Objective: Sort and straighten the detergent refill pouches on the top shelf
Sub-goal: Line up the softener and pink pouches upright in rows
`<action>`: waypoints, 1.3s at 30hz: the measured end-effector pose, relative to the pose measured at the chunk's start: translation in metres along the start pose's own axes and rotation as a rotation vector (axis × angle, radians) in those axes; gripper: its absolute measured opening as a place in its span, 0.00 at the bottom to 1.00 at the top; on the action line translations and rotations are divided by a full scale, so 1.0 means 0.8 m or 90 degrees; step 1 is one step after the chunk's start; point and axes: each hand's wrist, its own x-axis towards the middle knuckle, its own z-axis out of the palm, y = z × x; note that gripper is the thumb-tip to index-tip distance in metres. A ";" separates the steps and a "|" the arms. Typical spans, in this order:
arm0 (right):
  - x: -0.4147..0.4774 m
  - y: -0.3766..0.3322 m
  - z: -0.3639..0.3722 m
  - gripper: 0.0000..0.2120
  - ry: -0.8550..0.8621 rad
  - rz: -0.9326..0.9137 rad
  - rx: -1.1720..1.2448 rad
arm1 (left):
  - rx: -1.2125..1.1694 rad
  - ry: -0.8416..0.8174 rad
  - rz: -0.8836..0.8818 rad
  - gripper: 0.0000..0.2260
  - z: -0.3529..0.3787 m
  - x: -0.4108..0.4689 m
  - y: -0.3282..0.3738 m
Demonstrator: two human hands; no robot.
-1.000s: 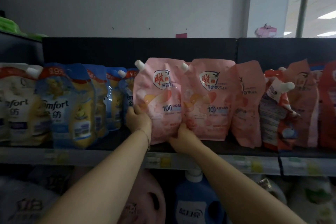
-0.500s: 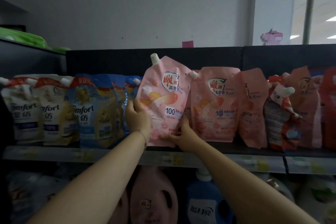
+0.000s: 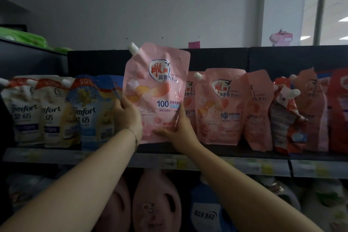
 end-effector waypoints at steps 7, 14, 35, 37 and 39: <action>-0.004 0.003 -0.058 0.59 0.084 -0.061 -0.102 | -0.085 -0.023 -0.041 0.13 0.045 -0.026 0.013; -0.016 0.035 -0.131 0.57 0.115 -0.008 -0.244 | -0.109 -0.157 -0.085 0.20 0.110 -0.083 -0.005; -0.035 0.098 -0.103 0.48 0.203 0.056 -0.561 | -0.033 -0.499 -0.134 0.25 0.150 -0.122 -0.094; -0.034 0.101 -0.098 0.48 0.227 0.060 -0.567 | -0.058 -0.494 -0.122 0.25 0.149 -0.124 -0.096; -0.033 0.100 -0.098 0.47 0.222 0.067 -0.575 | -0.064 -0.482 -0.109 0.26 0.150 -0.126 -0.098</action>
